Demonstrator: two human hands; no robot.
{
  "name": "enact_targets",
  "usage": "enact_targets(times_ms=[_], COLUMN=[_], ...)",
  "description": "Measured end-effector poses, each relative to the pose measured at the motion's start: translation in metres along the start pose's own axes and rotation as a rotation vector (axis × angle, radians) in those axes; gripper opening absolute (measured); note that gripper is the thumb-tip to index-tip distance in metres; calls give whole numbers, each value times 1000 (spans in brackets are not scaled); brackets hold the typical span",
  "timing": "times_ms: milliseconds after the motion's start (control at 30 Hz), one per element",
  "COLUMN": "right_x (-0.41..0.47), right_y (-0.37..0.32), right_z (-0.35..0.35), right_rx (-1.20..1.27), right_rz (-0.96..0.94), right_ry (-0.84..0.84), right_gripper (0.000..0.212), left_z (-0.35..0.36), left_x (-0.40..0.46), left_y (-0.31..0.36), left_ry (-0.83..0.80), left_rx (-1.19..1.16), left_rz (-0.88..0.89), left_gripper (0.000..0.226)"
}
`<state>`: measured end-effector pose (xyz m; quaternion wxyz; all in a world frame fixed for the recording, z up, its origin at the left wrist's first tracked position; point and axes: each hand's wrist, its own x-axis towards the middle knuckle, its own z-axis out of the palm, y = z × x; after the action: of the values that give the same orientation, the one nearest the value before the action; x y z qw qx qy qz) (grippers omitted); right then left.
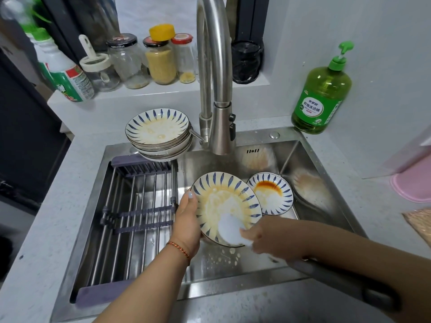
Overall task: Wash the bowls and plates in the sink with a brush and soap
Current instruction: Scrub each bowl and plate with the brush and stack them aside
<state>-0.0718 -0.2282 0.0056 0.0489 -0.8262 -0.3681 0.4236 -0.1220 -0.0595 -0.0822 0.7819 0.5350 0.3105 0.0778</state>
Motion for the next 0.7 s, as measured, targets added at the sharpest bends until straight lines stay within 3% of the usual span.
enact_targets(times_ms=[167,333,467,567,700], right_x=[24,51,63,57,32], right_y=[-13,-10,5,15,6], right_z=[3,-9,-26,-22,-11], right_rx=[130,290,182,155,119], right_rz=[-33,72,211,297,248], right_ry=[125,275,366,345,100], right_gripper=[37,33,33,33,28], left_z=[2,4,3,-1,-7], left_x=[-2,-5,-10,-8,-1], left_y=[-6,-9,-7,-2,1], left_ry=[-12,-60,-45,22,122], left_rx=[19,24,21,-1,18], left_rz=[-51,-79,-66,-24,23], left_gripper=[33,35,27,29,29])
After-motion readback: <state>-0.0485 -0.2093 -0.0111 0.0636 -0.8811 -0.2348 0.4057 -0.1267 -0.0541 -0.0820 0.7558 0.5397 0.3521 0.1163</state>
